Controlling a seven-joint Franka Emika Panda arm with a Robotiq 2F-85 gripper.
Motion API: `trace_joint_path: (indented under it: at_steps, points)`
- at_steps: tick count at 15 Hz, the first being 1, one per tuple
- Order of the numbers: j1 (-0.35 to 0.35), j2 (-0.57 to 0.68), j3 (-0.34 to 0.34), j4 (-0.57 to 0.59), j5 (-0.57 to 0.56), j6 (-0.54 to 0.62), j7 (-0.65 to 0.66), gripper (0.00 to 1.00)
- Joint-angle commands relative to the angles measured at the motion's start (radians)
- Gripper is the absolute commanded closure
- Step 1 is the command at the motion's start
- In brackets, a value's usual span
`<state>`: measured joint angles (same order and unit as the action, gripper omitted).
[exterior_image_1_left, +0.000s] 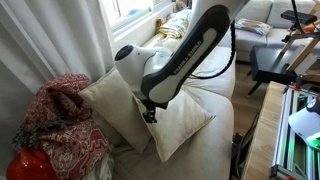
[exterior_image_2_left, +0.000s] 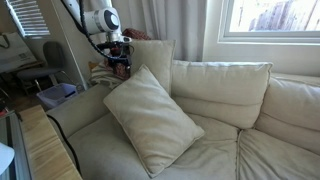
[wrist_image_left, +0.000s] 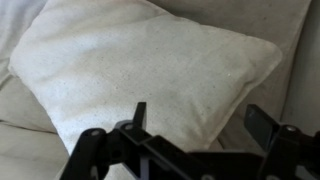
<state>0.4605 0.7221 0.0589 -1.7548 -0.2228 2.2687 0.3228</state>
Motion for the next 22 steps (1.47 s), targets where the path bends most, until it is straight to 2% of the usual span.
trace_joint_path:
  at_steps: [1, 5, 8, 11, 12, 13, 15, 17, 20, 22]
  points:
    - [0.057, 0.069, -0.051, 0.033, -0.059, 0.063, 0.146, 0.00]
    - [0.055, 0.137, -0.049, 0.081, -0.011, 0.136, 0.221, 0.00]
    - [0.074, 0.184, -0.092, 0.119, -0.015, 0.189, 0.309, 0.00]
    - [0.097, 0.230, -0.136, 0.165, -0.030, 0.169, 0.376, 0.00]
    - [0.103, 0.241, -0.149, 0.176, -0.032, 0.164, 0.399, 0.11]
    - [0.107, 0.254, -0.157, 0.190, -0.032, 0.157, 0.412, 0.27]
    - [0.115, 0.271, -0.166, 0.210, -0.032, 0.149, 0.436, 0.44]
    - [0.120, 0.282, -0.169, 0.226, -0.032, 0.137, 0.445, 0.58]
    - [0.089, 0.261, -0.137, 0.206, -0.025, 0.111, 0.370, 0.77]
    - [0.042, 0.216, -0.096, 0.164, -0.006, 0.069, 0.267, 0.92]
